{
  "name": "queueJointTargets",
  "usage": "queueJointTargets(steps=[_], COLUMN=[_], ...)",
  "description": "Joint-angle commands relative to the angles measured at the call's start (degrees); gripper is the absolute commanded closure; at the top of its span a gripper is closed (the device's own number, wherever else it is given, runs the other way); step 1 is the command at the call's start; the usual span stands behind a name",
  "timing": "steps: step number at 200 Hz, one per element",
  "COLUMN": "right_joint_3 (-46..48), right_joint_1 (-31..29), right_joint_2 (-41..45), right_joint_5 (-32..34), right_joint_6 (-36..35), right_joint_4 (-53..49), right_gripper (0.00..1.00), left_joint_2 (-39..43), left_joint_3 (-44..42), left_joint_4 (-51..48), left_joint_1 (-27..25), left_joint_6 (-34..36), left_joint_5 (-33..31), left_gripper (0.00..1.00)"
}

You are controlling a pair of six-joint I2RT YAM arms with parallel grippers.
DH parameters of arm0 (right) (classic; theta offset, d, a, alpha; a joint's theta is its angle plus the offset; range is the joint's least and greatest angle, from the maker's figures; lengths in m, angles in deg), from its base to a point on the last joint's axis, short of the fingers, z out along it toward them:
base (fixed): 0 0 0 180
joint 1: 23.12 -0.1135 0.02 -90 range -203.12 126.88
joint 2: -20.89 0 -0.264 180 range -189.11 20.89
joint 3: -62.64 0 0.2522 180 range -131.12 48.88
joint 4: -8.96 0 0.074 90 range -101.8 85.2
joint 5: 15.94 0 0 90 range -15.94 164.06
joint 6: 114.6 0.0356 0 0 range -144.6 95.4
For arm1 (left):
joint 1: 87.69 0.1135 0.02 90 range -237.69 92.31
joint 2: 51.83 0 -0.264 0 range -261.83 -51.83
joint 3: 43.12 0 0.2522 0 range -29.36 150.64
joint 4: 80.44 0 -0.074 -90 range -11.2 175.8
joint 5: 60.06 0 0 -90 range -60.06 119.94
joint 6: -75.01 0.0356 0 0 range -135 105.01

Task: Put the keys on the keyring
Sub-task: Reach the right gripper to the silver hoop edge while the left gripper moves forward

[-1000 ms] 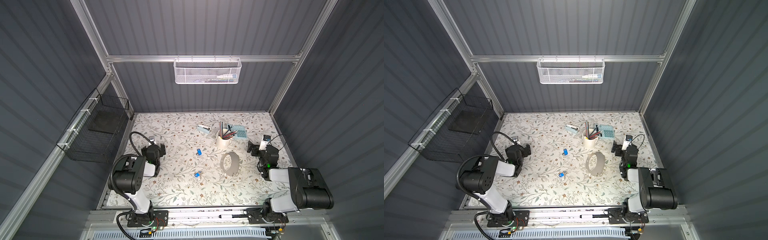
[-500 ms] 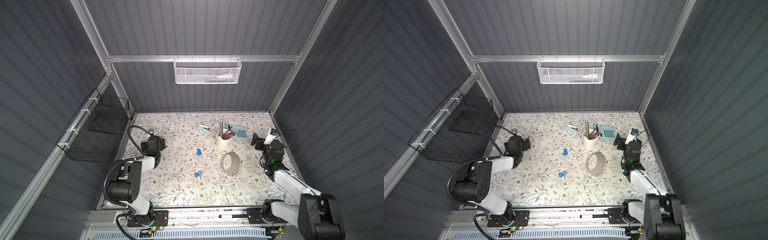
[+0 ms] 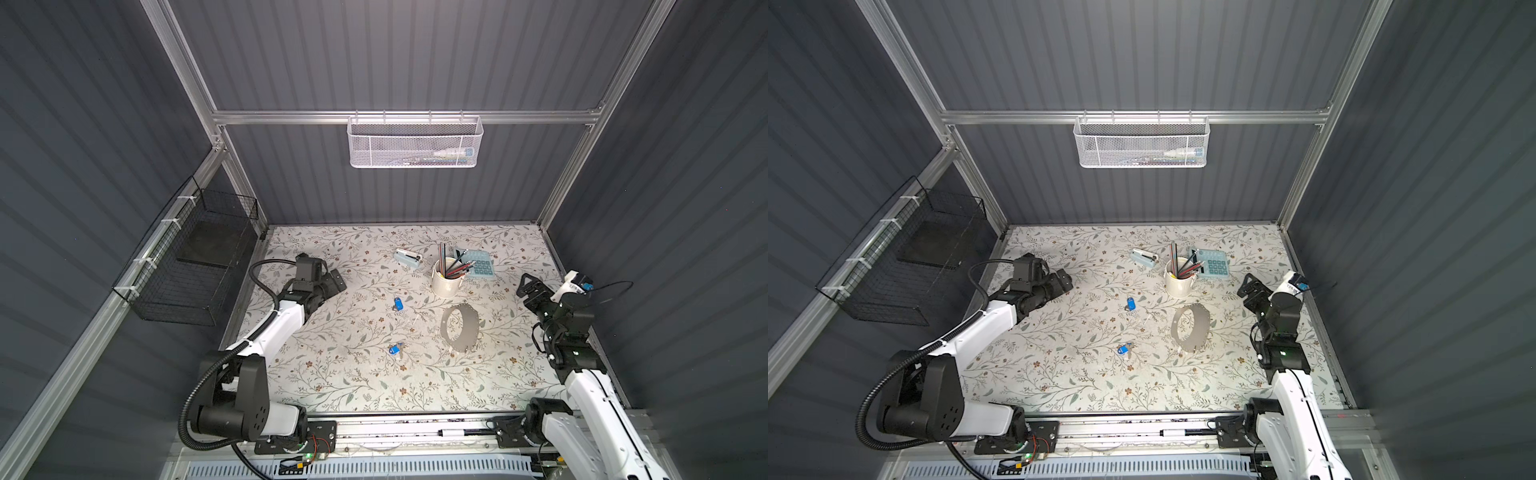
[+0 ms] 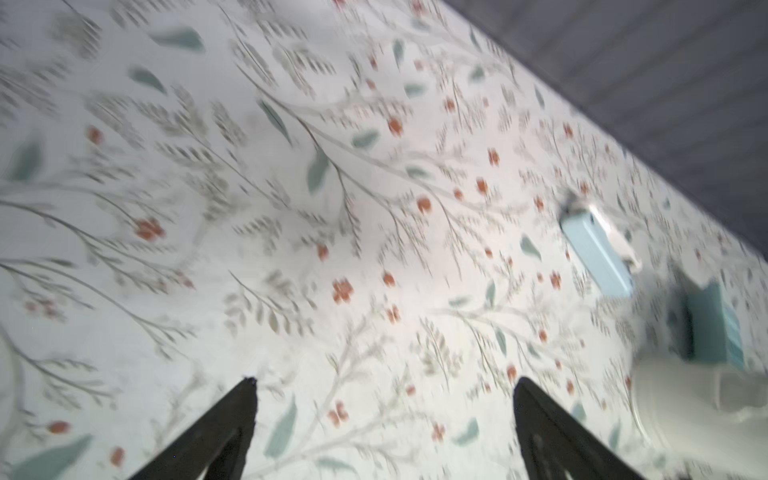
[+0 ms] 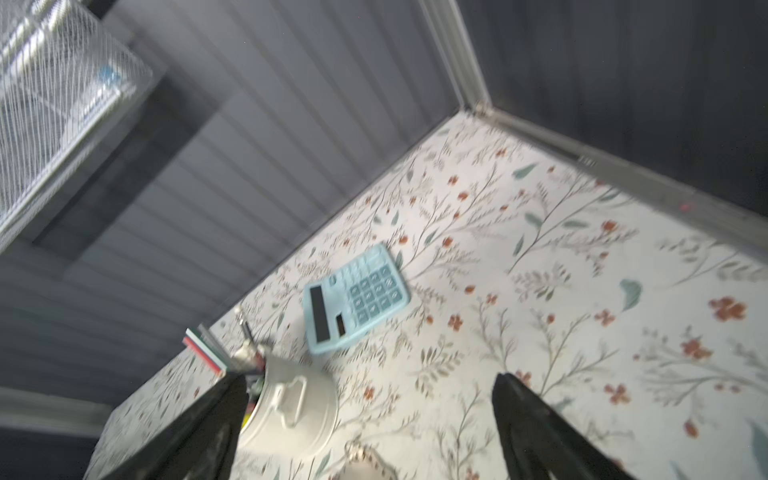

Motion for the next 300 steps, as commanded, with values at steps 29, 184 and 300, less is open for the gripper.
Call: queueJointTargets(steps=[29,184,300], right_joint_3=[-2.90,-3.04,-4.07], right_joint_1=[-15.18,-31.42,-33.10], right_joint_2=[-5.41,-25.37,-27.65], right_joint_5=[-5.58,-1.57,2.29], right_joint_6=[-2.57,10.57,10.86], right_joint_4=[-23.50,-19.39,-21.39], right_gripper=[0.23,0.71,0.89], left_joint_2=[-3.58,-1.16,-0.68], left_joint_3=[0.61,2.63,2.53], left_joint_4=[-3.24,-1.60,0.43], left_joint_1=[-7.67,-13.53,-14.78], left_joint_6=[-1.69,5.10,5.06], left_joint_5=[24.72,29.96,33.23], left_gripper=[0.20,0.20,0.16])
